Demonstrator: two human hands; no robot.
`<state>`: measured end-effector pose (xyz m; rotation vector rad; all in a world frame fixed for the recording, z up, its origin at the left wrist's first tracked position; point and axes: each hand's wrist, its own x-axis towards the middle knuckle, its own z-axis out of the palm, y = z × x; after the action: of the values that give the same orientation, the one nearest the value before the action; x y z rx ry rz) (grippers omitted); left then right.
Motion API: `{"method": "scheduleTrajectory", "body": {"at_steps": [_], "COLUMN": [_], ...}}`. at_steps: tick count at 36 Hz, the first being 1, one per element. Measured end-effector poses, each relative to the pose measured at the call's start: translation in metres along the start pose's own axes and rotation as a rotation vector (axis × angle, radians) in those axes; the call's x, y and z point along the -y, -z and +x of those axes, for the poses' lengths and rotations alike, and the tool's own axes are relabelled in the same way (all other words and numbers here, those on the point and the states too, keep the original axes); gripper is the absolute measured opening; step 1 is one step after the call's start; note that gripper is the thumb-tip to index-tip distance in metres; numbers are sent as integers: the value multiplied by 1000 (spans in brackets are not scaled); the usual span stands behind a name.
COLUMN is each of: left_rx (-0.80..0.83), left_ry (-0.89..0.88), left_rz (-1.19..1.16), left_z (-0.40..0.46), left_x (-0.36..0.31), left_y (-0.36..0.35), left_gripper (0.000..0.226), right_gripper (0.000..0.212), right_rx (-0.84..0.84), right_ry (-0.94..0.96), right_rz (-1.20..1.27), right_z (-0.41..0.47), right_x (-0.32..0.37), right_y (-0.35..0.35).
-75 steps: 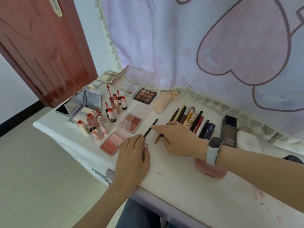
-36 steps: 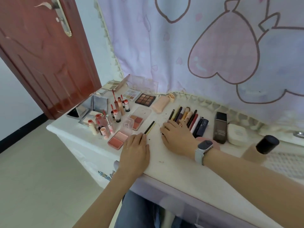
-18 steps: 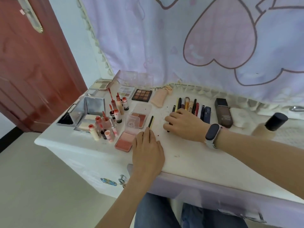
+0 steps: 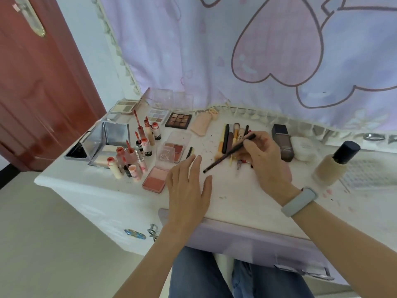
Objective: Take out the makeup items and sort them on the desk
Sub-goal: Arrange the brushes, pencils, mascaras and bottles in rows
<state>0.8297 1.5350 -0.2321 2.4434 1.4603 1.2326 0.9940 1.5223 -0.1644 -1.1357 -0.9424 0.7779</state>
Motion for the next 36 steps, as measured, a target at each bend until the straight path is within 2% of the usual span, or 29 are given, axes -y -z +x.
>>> {"method": "scheduleTrajectory", "body": {"at_steps": [4, 8, 12, 18, 22, 28, 31, 34, 36], "left_rx": [58, 78, 66, 92, 132, 210, 348, 484, 524], "left_ry": [-15, 33, 48, 13, 110, 194, 265, 468, 605], "left_rz": [-126, -162, -85, -102, -238, -395, -443, -551, -633], "left_z": [6, 7, 7, 14, 17, 27, 37, 51, 62], "left_x": [-20, -35, -41, -47, -52, -56, -58, -52, -47], "left_y": [1, -2, -2, -1, 2, 10, 16, 20, 23], "left_gripper": [42, 39, 34, 37, 40, 28, 33, 30, 37], "right_gripper": [18, 18, 19, 26, 29, 22, 21, 21, 17], "right_rx": [86, 97, 78, 214, 203, 264, 162, -38, -134], "right_ry": [-68, -99, -105, -31, -29, -15, -30, -19, 17], "right_rz": [28, 69, -43, -171, -168, -258, -193, -95, -111], "right_z": [-11, -14, -14, -23, -17, -4, 6, 23, 34], "right_x": [-1, 1, -3, 0, 4, 9, 12, 19, 21], "right_y": [0, 2, 10, 13, 15, 20, 21, 26, 29]}}
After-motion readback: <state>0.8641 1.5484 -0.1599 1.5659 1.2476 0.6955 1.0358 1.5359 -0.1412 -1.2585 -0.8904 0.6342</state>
